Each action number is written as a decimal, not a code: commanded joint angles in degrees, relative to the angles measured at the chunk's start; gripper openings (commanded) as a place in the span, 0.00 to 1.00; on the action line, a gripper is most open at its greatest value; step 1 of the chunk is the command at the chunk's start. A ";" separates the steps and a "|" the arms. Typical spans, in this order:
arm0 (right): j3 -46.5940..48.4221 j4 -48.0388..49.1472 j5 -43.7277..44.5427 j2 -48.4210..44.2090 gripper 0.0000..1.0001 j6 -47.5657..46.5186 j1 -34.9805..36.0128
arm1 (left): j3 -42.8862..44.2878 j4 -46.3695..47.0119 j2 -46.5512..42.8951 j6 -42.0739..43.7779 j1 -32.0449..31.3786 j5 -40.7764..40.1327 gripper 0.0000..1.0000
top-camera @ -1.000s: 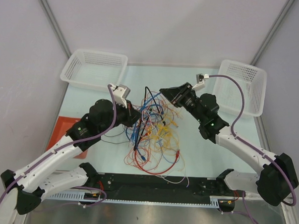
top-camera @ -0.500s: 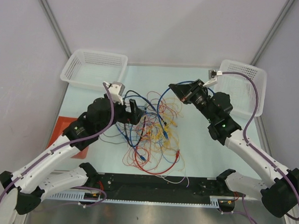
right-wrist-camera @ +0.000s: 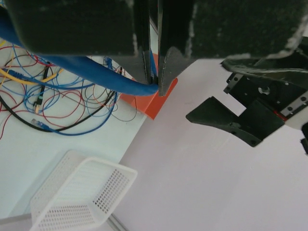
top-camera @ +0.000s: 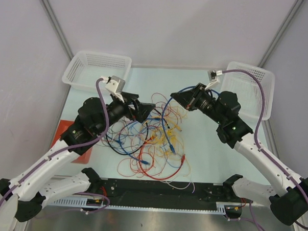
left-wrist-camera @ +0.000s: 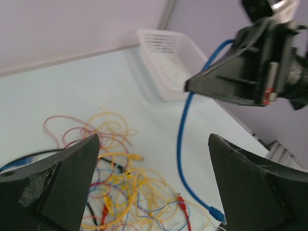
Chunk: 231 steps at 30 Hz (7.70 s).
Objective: Untangle the cables
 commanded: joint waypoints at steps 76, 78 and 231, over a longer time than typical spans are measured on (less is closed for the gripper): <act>0.29 -28.31 15.38 -14.19 0.83 -14.98 7.11 | 34.98 0.22 52.20 -35.29 49.62 -9.58 0.00; -1.03 -28.22 17.03 -13.84 0.83 -14.54 6.94 | 38.41 -0.66 55.63 -34.85 50.06 -11.59 0.00; -4.29 -18.45 21.81 -14.72 0.00 -21.13 -5.45 | 17.59 -24.31 27.26 -12.08 -1.27 0.52 0.00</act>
